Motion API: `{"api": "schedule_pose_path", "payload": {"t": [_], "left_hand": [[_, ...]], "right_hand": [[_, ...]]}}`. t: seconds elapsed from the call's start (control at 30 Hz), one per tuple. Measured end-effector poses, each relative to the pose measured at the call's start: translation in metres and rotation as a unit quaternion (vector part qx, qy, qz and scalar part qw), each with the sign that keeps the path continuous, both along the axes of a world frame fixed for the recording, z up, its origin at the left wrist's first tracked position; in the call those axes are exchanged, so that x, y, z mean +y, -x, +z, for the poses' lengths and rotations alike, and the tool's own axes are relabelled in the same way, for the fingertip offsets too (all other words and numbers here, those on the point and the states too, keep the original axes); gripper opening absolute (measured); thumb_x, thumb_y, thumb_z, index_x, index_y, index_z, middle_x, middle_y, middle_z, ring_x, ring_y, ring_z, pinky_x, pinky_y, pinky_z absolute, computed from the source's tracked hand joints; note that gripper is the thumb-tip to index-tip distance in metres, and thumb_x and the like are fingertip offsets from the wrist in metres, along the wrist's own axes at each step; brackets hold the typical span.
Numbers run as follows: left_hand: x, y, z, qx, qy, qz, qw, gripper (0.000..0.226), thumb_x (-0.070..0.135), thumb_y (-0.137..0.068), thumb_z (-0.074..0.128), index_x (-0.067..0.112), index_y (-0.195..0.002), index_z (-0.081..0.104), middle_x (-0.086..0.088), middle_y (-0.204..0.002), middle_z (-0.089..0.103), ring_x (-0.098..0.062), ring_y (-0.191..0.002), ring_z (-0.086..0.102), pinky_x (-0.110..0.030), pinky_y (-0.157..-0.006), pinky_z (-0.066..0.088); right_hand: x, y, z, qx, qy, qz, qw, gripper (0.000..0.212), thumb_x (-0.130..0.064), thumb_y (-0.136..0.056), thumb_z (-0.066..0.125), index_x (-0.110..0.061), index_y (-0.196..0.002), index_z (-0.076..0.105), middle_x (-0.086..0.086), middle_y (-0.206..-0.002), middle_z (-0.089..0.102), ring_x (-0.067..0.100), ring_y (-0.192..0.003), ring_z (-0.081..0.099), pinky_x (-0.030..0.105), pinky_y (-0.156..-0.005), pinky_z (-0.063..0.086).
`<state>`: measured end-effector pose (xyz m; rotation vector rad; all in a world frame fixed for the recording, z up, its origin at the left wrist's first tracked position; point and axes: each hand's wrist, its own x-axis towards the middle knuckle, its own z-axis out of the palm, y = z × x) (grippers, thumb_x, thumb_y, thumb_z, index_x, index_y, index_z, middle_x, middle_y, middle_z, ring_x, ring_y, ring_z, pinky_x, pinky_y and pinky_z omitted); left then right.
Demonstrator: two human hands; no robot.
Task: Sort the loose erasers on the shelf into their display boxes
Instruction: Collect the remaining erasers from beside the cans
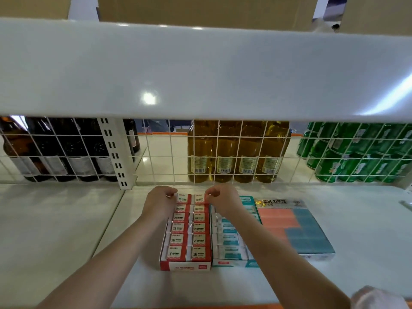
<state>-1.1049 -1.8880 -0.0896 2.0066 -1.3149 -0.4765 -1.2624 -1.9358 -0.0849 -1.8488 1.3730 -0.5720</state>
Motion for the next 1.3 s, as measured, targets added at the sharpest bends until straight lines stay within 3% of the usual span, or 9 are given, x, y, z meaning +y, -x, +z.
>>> {"api": "schedule_pose_path", "payload": {"t": [0.17,0.27,0.33,0.5,0.6,0.83,1.1,1.3], "left_hand": [[-0.001,-0.007,-0.004,-0.058,-0.030,-0.035,0.997,0.034,0.023,-0.095,0.049,0.008,-0.124,0.059,-0.007,-0.128,0.059,-0.020,-0.117,0.054,-0.027,-0.095,0.039],[0.001,-0.008,-0.005,-0.120,-0.024,-0.072,0.990,0.037,0.027,-0.097,0.045,0.009,-0.126,0.057,-0.006,-0.134,0.052,-0.020,-0.123,0.048,-0.027,-0.100,0.035],[0.002,-0.008,-0.004,-0.151,-0.018,-0.104,0.983,0.038,0.028,-0.098,0.044,0.011,-0.130,0.054,-0.003,-0.139,0.046,-0.018,-0.127,0.044,-0.026,-0.102,0.034],[0.004,-0.007,-0.005,-0.217,-0.034,-0.192,0.957,0.033,0.026,-0.097,0.041,0.011,-0.119,0.060,-0.002,-0.121,0.056,-0.017,-0.108,0.054,-0.028,-0.088,0.044],[0.003,-0.008,-0.006,-0.238,-0.049,-0.210,0.947,0.034,0.030,-0.098,0.039,0.015,-0.121,0.060,0.001,-0.124,0.054,-0.016,-0.110,0.053,-0.029,-0.088,0.045],[0.003,-0.005,-0.004,-0.259,-0.081,-0.209,0.940,0.035,0.034,-0.097,0.041,0.017,-0.122,0.059,0.000,-0.123,0.052,-0.018,-0.110,0.052,-0.031,-0.088,0.045],[0.003,0.029,0.006,-0.227,-0.029,-0.173,0.958,0.024,0.033,-0.095,0.047,0.021,-0.106,0.064,0.003,-0.109,0.057,-0.011,-0.092,0.056,-0.024,-0.073,0.046],[-0.011,0.097,0.014,-0.199,-0.023,-0.247,0.948,0.025,0.028,-0.095,0.047,0.023,-0.116,0.059,0.004,-0.110,0.060,-0.009,-0.092,0.056,-0.025,-0.076,0.047]], "right_hand": [[0.002,-0.004,-0.001,0.077,0.022,0.033,0.996,0.021,-0.024,-0.089,0.060,-0.014,-0.107,0.062,0.003,-0.104,0.063,0.014,-0.091,0.057,0.022,-0.076,0.045],[0.004,-0.007,0.000,0.126,0.056,0.046,0.989,0.041,-0.027,-0.086,0.063,-0.016,-0.124,0.054,0.001,-0.120,0.056,0.016,-0.107,0.054,0.023,-0.082,0.042],[0.006,-0.006,0.002,0.149,0.090,0.060,0.983,0.039,-0.027,-0.087,0.061,-0.016,-0.124,0.054,0.001,-0.124,0.052,0.014,-0.108,0.052,0.021,-0.082,0.037],[0.010,-0.007,0.003,0.194,0.160,0.108,0.962,0.025,-0.024,-0.092,0.053,-0.010,-0.111,0.062,0.004,-0.119,0.051,0.015,-0.105,0.051,0.019,-0.083,0.036],[0.009,-0.007,0.000,0.199,0.164,0.117,0.959,0.024,-0.025,-0.094,0.050,-0.010,-0.107,0.063,0.004,-0.114,0.052,0.015,-0.099,0.051,0.020,-0.080,0.038],[0.011,-0.003,0.000,0.192,0.163,0.126,0.960,0.027,-0.026,-0.093,0.051,-0.012,-0.115,0.062,0.002,-0.118,0.050,0.014,-0.106,0.050,0.019,-0.083,0.037],[0.003,0.068,0.004,0.158,0.091,0.003,0.983,0.037,-0.020,-0.091,0.055,-0.024,-0.127,0.051,0.000,-0.124,0.056,0.014,-0.106,0.056,0.028,-0.088,0.049],[0.000,0.144,0.002,0.164,0.097,-0.081,0.978,0.036,-0.013,-0.088,0.055,-0.020,-0.123,0.057,0.004,-0.120,0.058,0.019,-0.106,0.056,0.022,-0.087,0.041]]}}
